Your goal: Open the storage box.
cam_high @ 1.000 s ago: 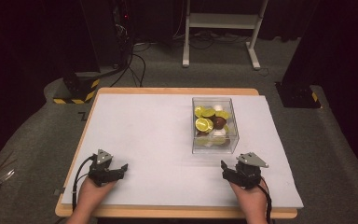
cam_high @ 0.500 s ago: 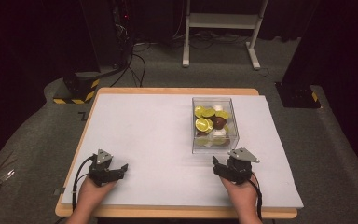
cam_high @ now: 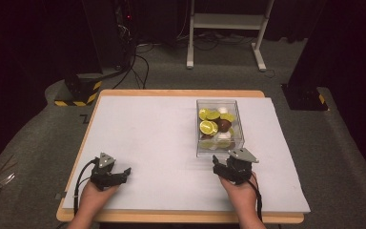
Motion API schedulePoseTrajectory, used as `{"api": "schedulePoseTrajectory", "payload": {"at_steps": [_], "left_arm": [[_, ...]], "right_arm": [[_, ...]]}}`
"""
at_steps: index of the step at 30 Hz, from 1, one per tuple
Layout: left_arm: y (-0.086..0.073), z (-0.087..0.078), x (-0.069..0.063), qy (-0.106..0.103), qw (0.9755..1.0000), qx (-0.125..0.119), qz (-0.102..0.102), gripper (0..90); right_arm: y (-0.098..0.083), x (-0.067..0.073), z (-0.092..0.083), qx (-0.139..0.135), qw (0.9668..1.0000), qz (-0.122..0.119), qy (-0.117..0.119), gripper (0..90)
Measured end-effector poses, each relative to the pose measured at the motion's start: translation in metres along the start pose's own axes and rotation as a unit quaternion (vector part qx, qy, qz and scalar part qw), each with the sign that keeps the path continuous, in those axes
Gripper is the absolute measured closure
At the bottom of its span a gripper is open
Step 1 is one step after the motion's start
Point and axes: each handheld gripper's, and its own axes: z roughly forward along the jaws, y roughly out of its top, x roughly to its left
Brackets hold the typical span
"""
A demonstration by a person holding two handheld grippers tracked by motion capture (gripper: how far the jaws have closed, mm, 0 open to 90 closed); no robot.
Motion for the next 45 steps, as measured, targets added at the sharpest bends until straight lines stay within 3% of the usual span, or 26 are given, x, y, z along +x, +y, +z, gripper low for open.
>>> {"api": "schedulePoseTrajectory", "payload": {"at_steps": [24,39,45], "left_arm": [[0.000,0.000,0.000,0.000,1.0000,0.000,0.000,23.8],[0.000,0.000,0.000,-0.001,1.0000,-0.001,-0.001,23.7],[0.000,0.000,0.000,-0.002,1.0000,0.000,0.000,23.7]], "right_arm": [[0.016,0.006,0.009,-0.007,0.9997,0.022,-0.009,19.3],[0.022,0.008,0.019,-0.001,0.9991,0.031,-0.028,24.3],[0.024,0.012,0.021,-0.002,0.9983,0.034,-0.047,24.2]]}}
